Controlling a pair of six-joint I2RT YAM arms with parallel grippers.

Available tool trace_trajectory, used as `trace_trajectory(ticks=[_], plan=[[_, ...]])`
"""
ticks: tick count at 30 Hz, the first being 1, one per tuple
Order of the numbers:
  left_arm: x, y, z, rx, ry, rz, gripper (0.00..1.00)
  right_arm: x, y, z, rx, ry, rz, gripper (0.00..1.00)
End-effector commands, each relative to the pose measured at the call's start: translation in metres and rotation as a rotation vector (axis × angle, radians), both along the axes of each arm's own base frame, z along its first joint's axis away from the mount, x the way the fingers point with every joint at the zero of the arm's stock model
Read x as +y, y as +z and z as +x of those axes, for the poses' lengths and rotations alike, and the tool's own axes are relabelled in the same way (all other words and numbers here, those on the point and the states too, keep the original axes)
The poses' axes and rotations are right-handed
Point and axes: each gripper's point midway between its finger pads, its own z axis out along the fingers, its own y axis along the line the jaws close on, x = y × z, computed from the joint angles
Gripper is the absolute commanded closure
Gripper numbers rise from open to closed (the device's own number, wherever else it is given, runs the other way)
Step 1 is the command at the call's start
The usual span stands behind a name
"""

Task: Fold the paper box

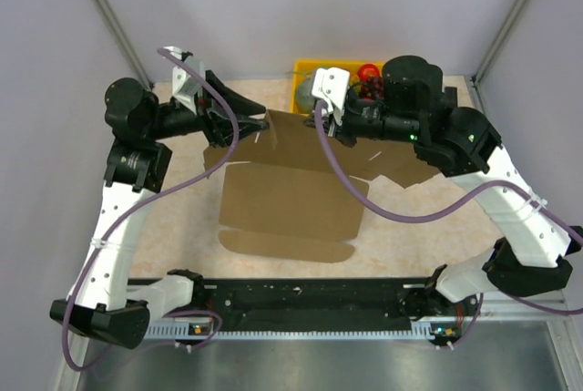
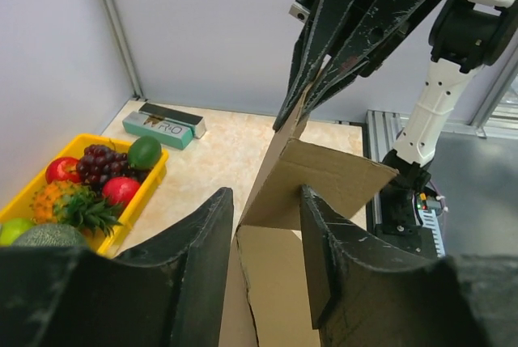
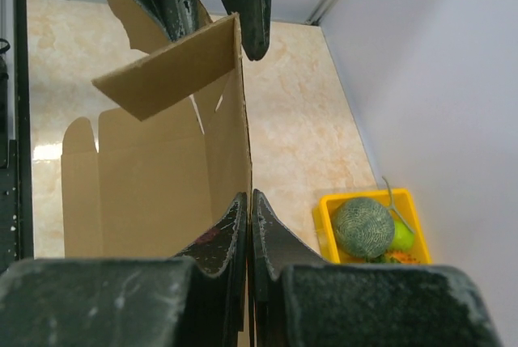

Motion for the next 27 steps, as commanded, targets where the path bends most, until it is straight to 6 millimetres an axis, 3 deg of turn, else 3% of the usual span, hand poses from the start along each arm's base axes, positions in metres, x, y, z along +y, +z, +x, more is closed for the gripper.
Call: trace_trajectory(ticks=[1,10,16,18,24,25,26,27], plan=[[-0.007,0.005,-0.007,-0.082,-0.046,0.015,0.56,0.005,0.038,-0.008,-0.044,0.048,0.114,1.0],[-0.018,0.007,-0.007,-0.136,-0.09,0.016,0.63,0.011,0.032,-0.011,-0.041,0.086,0.103,1.0],[-0.021,0.001,-0.008,-0.139,-0.149,0.034,0.85,0.013,0.029,-0.01,-0.047,0.093,0.093,1.0],[-0.02,0.003,-0.007,-0.168,-0.128,0.035,1.0,0.012,0.026,-0.009,-0.049,0.09,0.086,1.0],[-0.016,0.009,0.003,-0.189,-0.031,0.033,1.0,0.007,0.022,-0.001,-0.037,0.073,0.084,1.0],[-0.014,0.014,0.005,-0.17,0.001,0.034,0.94,0.006,0.022,0.0,-0.033,0.07,0.088,1.0],[-0.008,0.019,0.016,-0.149,0.085,0.028,0.76,0.004,0.021,0.002,-0.02,0.061,0.091,1.0],[-0.003,0.025,0.015,-0.13,0.113,0.017,0.64,-0.001,0.022,0.007,-0.018,0.05,0.097,1.0]])
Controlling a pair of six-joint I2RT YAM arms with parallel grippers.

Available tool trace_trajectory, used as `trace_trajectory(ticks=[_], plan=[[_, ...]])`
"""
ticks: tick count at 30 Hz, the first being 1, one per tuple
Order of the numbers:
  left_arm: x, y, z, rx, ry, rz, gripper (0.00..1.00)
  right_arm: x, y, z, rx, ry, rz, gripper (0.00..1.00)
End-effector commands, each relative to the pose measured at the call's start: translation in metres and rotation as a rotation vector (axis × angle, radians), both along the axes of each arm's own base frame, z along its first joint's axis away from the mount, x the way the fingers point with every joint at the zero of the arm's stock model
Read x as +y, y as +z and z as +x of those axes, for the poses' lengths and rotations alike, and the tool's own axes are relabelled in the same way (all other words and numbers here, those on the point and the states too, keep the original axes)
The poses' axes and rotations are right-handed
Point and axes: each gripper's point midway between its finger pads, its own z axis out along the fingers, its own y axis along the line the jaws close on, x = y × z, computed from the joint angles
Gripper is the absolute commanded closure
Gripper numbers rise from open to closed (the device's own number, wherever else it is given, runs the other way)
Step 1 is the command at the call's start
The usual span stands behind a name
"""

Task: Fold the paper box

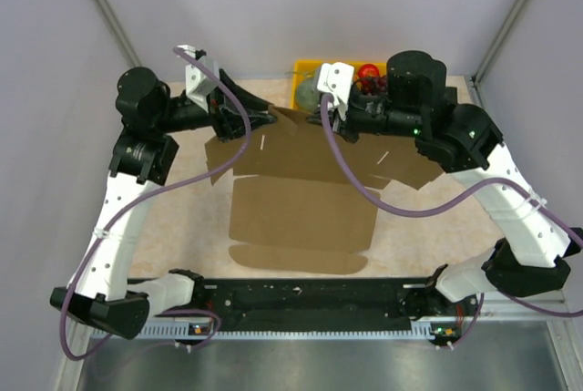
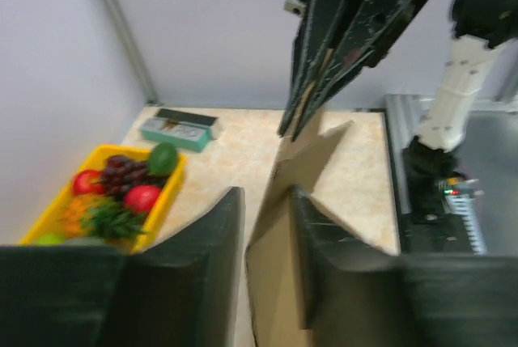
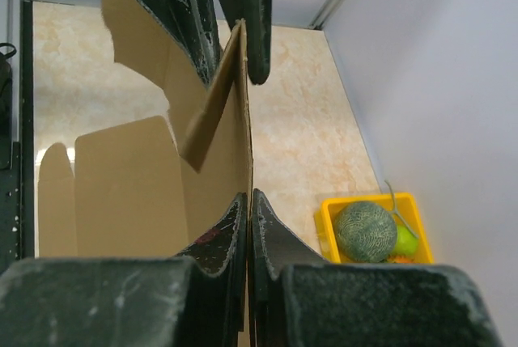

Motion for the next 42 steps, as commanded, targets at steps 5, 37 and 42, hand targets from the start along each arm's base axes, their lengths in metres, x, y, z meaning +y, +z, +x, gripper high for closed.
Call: trace_trajectory(ticks=[5,37,42], plan=[[0.063,0.045,0.023,0.091,0.507,-0.147,0.37,-0.012,0.014,0.009,-0.013,0.0,0.097,1.0],[0.105,-0.201,0.035,0.69,0.702,-0.375,0.41,-0.055,-0.041,0.081,0.279,-0.189,0.192,1.0],[0.108,-0.153,0.021,0.418,0.718,-0.282,0.33,-0.052,-0.043,0.076,0.289,-0.145,0.188,1.0]])
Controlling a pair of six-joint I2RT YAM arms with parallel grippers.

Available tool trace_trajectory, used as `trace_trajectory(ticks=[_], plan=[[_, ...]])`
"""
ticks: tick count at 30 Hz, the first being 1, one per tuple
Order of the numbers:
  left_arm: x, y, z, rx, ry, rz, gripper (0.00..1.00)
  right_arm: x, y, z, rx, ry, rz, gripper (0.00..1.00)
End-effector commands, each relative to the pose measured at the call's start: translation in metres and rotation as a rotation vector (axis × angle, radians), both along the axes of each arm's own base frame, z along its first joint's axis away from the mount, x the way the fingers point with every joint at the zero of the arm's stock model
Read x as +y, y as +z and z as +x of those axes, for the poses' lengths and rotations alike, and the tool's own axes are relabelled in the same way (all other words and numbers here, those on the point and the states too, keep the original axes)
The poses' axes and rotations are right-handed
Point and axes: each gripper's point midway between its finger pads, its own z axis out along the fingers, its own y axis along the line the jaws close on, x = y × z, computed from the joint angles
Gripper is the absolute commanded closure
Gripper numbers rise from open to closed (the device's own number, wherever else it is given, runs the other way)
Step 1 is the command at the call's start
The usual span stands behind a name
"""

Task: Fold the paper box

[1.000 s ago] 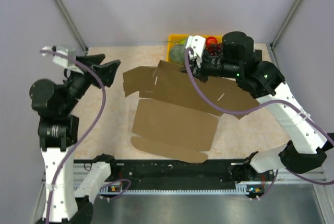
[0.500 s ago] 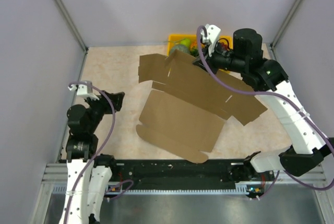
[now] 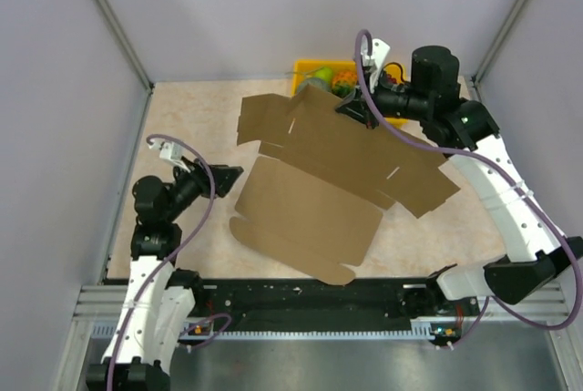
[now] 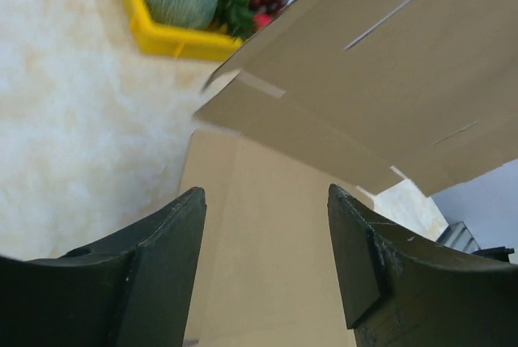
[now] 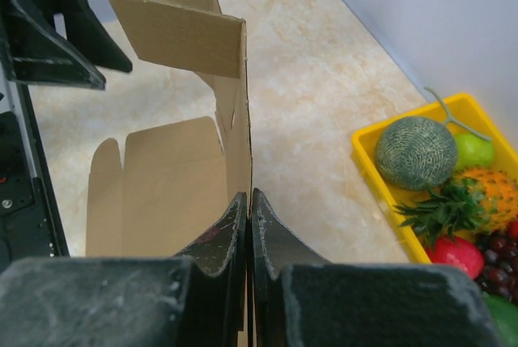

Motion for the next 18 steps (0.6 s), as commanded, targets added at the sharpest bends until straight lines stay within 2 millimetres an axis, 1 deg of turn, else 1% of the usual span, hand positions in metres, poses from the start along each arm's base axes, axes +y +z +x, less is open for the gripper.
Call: trace_trajectory(ticks=[1,2,3,4,5,6,7,8,9,10,11,13,14,18], plan=[[-0.005,0.085,-0.016,-0.34,-0.064,0.153,0.31,0.007,0.015,-0.004,-0.035,0.068,0.052,1.0],[-0.006,0.099,-0.017,-0.384,-0.067,0.176,0.29,0.007,0.016,-0.005,-0.034,0.075,0.055,1.0],[-0.007,0.103,-0.016,-0.386,-0.076,0.184,0.27,0.006,0.017,-0.005,-0.03,0.071,0.058,1.0],[-0.008,0.1,-0.01,-0.366,-0.09,0.199,0.27,0.007,0.017,-0.007,-0.029,0.077,0.061,1.0],[-0.009,0.111,-0.009,-0.383,-0.1,0.203,0.27,0.006,0.018,-0.009,-0.026,0.088,0.067,1.0],[-0.009,0.114,-0.006,-0.386,-0.101,0.206,0.27,0.006,0.016,-0.01,-0.02,0.092,0.068,1.0],[-0.017,0.113,-0.002,-0.38,-0.137,0.204,0.26,0.007,0.016,-0.012,-0.016,0.1,0.07,1.0],[-0.019,0.123,0.0,-0.403,-0.144,0.21,0.25,0.007,0.016,-0.014,-0.015,0.107,0.073,1.0],[-0.022,0.127,0.003,-0.412,-0.154,0.219,0.24,0.007,0.017,-0.016,-0.013,0.109,0.076,1.0],[-0.025,0.124,0.01,-0.407,-0.168,0.244,0.24,0.006,0.017,-0.017,-0.013,0.112,0.077,1.0],[-0.024,0.135,0.013,-0.433,-0.151,0.26,0.25,0.006,0.018,-0.018,-0.014,0.114,0.079,1.0],[-0.021,0.14,0.023,-0.454,-0.128,0.294,0.25,0.005,0.018,-0.02,-0.015,0.115,0.081,1.0],[-0.022,0.15,0.024,-0.481,-0.131,0.303,0.25,0.006,0.018,-0.021,-0.01,0.122,0.082,1.0],[-0.024,0.158,0.034,-0.517,-0.157,0.358,0.28,0.006,0.021,-0.026,-0.014,0.136,0.09,1.0]])
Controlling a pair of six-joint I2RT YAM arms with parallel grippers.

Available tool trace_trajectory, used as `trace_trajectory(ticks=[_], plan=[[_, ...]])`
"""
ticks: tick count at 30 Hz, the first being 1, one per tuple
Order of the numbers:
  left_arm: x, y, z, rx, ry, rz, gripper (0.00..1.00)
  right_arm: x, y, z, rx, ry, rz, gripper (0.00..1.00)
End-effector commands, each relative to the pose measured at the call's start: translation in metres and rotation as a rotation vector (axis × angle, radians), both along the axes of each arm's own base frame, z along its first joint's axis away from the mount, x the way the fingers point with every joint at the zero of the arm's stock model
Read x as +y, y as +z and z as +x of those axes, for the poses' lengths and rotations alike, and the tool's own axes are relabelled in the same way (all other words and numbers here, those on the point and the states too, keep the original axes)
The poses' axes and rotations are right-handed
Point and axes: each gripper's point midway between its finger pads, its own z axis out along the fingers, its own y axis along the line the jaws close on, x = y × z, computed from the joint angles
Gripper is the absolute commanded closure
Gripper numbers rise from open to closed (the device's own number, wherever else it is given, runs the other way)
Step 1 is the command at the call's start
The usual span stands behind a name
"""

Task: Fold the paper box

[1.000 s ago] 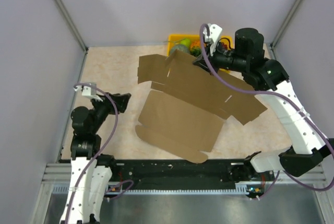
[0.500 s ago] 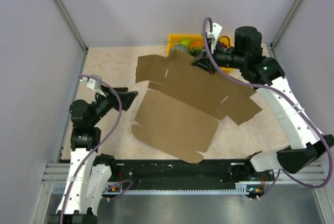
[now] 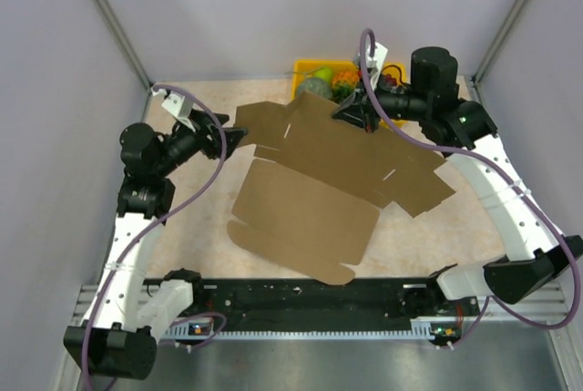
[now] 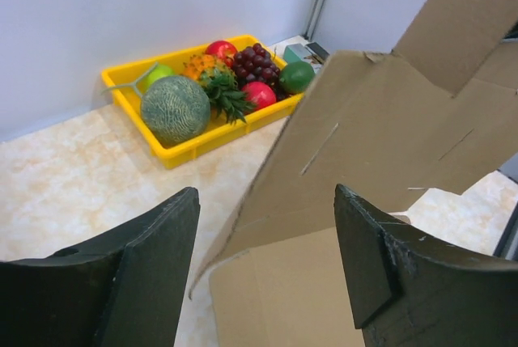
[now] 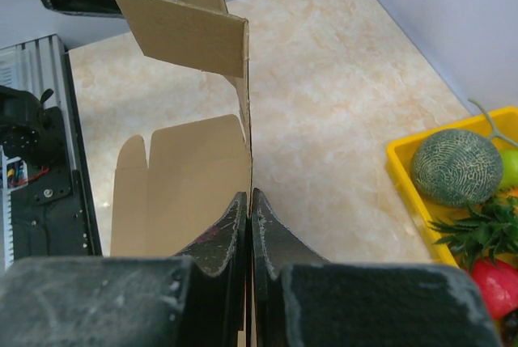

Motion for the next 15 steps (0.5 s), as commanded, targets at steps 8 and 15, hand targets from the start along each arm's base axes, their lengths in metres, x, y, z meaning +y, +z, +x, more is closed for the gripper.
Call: trace_trajectory(ticks=[8,15], plan=[[-0.014,0.029,0.019,-0.163,-0.132,0.141,0.58,-0.005,0.036,-0.018,-0.065,0.034,0.076,1.0],[-0.023,0.049,-0.002,-0.239,-0.226,0.151,1.0,-0.016,0.024,-0.006,-0.023,-0.079,0.05,0.87]])
